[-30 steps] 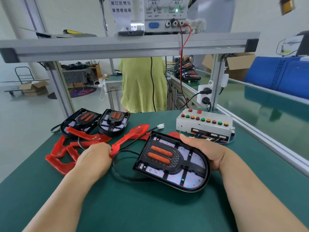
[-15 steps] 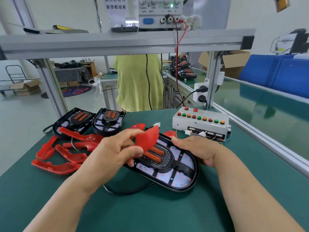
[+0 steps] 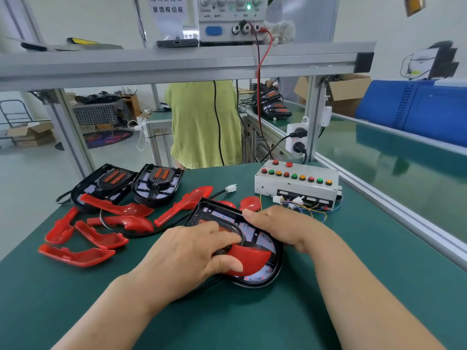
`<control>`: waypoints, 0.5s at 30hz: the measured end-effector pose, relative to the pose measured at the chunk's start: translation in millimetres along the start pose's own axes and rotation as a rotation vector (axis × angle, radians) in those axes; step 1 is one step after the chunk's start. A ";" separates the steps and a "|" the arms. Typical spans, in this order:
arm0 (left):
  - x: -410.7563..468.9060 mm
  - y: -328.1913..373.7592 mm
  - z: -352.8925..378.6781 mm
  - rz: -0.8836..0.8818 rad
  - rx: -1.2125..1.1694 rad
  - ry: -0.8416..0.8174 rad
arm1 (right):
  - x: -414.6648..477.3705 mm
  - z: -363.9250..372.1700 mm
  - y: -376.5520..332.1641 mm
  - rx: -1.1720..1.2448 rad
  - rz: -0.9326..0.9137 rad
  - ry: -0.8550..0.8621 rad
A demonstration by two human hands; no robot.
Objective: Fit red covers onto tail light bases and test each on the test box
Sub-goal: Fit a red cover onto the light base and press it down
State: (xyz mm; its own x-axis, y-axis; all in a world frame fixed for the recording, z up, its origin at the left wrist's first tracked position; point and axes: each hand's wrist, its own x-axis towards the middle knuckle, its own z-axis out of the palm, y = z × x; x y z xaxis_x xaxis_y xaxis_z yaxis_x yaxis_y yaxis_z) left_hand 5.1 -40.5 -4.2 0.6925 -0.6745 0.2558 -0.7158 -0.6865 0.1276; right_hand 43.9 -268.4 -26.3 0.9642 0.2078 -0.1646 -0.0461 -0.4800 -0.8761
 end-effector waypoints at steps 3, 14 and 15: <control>1.3 1.1 3.5 -0.081 -0.018 0.052 | -2.9 -0.3 2.2 -0.011 0.001 0.007; 0.9 -17.8 14.3 -0.185 -0.588 0.217 | -18.5 -26.2 11.4 -0.087 0.001 0.060; 1.8 -17.6 15.6 -0.209 -0.646 0.265 | -16.6 -24.1 9.5 -0.084 -0.050 0.165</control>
State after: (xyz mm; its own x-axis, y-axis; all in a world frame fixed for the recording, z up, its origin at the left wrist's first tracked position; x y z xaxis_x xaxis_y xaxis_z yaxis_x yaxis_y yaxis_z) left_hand 20.4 -33.9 -21.0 0.8341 -0.4025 0.3773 -0.5378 -0.4409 0.7186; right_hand 33.8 -296.8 -21.0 0.9948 0.0940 -0.0396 0.0179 -0.5438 -0.8390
